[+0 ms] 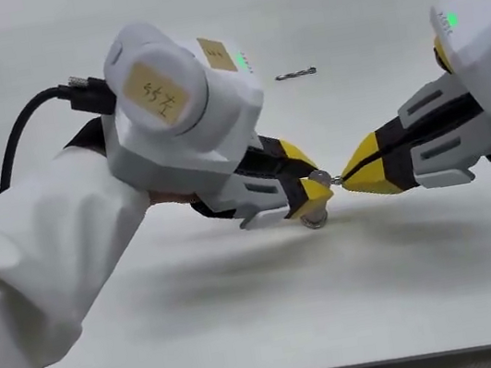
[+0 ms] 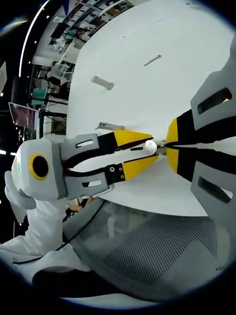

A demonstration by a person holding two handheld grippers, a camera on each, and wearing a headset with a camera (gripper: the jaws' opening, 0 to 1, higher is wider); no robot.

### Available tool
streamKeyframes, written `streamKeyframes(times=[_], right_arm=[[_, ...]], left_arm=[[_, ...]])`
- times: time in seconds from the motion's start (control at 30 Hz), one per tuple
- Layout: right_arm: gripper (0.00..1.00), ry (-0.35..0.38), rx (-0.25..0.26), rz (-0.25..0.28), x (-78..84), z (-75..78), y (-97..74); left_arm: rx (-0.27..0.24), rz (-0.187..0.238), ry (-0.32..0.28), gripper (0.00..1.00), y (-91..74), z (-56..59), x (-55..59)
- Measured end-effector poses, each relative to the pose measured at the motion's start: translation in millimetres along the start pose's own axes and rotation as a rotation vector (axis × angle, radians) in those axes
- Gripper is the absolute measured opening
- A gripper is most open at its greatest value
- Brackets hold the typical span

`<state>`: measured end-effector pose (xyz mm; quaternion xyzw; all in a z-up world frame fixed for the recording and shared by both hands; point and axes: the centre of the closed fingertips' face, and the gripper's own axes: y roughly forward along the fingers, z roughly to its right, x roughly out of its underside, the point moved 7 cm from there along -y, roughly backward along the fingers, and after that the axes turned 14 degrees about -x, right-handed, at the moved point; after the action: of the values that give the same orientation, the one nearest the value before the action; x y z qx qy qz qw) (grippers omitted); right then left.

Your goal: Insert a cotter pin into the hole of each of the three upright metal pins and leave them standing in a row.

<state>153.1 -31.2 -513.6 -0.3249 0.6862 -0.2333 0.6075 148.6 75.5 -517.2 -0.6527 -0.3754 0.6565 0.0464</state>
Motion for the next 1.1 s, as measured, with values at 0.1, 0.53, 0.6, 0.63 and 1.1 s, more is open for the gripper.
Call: streamKeyframes(times=[0.1,0.53,0.6,0.63,1.1], right_arm=[[0.0,-0.006,0.009,-0.005,0.3,1.6,0.0],[0.09,-0.011,0.028,0.021,-5.2,-1.0,-2.5],[0.1,-0.007,0.031,0.032,-6.8,-0.5,-1.3],[0.11,0.002,0.029,0.039,-7.9,-0.7,-0.1],[0.17,0.021,0.007,0.029,-8.6,1.6,12.0]], left_arm=[[-0.004,-0.001,-0.006,0.1,0.4,-0.3,0.2],[-0.009,0.125,-0.166,0.35,-29.1,-4.3,-4.2],[0.007,0.157,-0.216,0.43,-37.7,-0.6,-0.3],[0.019,0.153,-0.244,0.5,-43.1,2.0,4.0],[-0.087,0.072,-0.313,0.87,-84.9,9.8,45.1]])
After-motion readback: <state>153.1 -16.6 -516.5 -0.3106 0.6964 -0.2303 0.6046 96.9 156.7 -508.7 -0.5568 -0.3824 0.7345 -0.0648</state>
